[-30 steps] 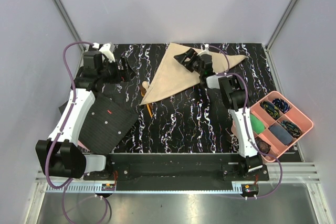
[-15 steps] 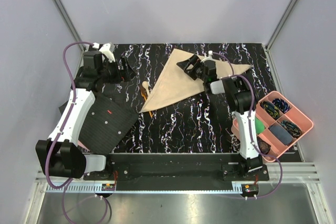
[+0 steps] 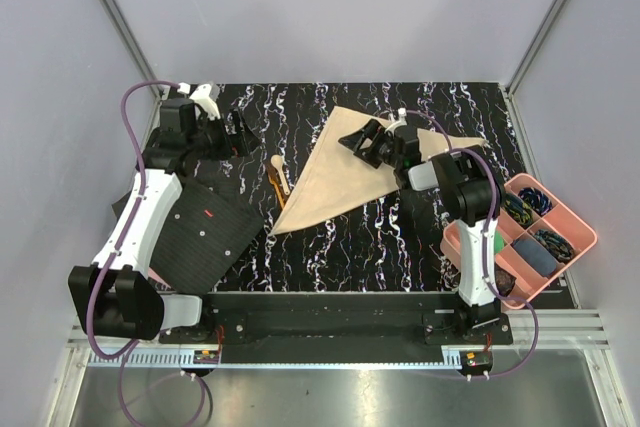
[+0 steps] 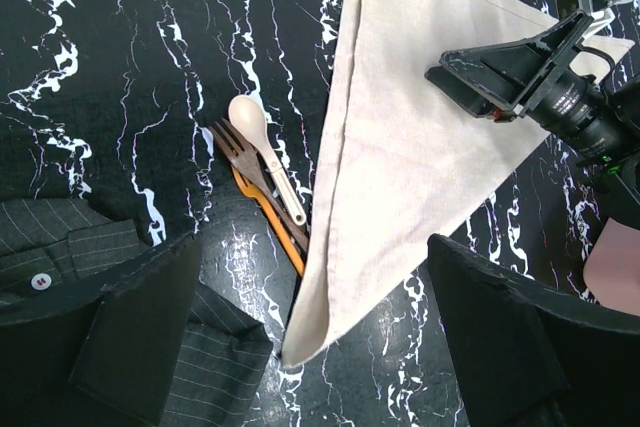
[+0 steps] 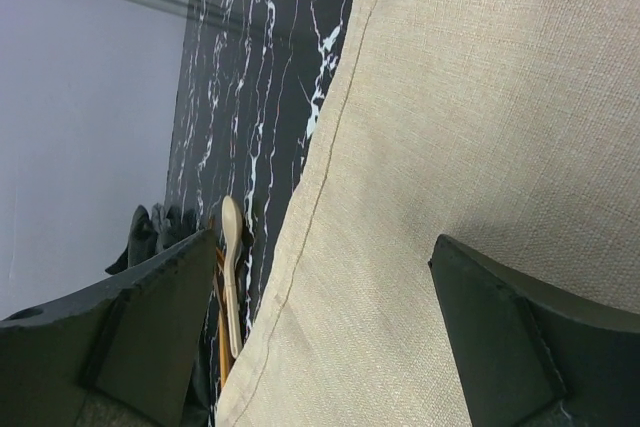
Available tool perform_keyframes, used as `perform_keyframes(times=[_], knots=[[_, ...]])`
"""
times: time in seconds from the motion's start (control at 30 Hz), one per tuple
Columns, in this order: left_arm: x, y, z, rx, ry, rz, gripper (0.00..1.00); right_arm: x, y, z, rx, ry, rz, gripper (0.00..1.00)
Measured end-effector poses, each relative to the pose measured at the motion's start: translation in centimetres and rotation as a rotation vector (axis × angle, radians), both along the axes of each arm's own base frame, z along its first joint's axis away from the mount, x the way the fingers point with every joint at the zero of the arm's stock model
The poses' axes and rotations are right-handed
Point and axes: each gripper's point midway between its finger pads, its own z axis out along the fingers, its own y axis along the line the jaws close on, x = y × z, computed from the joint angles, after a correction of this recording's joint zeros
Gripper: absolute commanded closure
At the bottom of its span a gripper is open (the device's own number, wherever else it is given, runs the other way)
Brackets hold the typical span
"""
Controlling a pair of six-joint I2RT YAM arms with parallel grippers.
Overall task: Fold the napkin, place the utensils inside, and roll it up
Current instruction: Fold the napkin
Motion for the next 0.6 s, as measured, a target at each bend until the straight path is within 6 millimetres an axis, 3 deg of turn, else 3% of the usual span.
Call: perform_keyframes(times=[0.43, 0.53, 0.6], knots=[[0.1, 0.1, 0.3, 0.009, -0.019, 0.0, 0.03, -3.4, -0.5, 0.1, -0.149, 0.079, 0.102, 0.05], [0.0, 0.2, 0.5, 0.012, -0.028, 0.005, 0.03, -2.5, -0.2, 1.4, -0.199, 0.071, 0.121, 0.05], [-0.1, 0.2, 0.7, 0.012, -0.032, 0.006, 0.03, -1.1, 0.2, 3.3, -0.218, 0.037, 0.125, 0.05]])
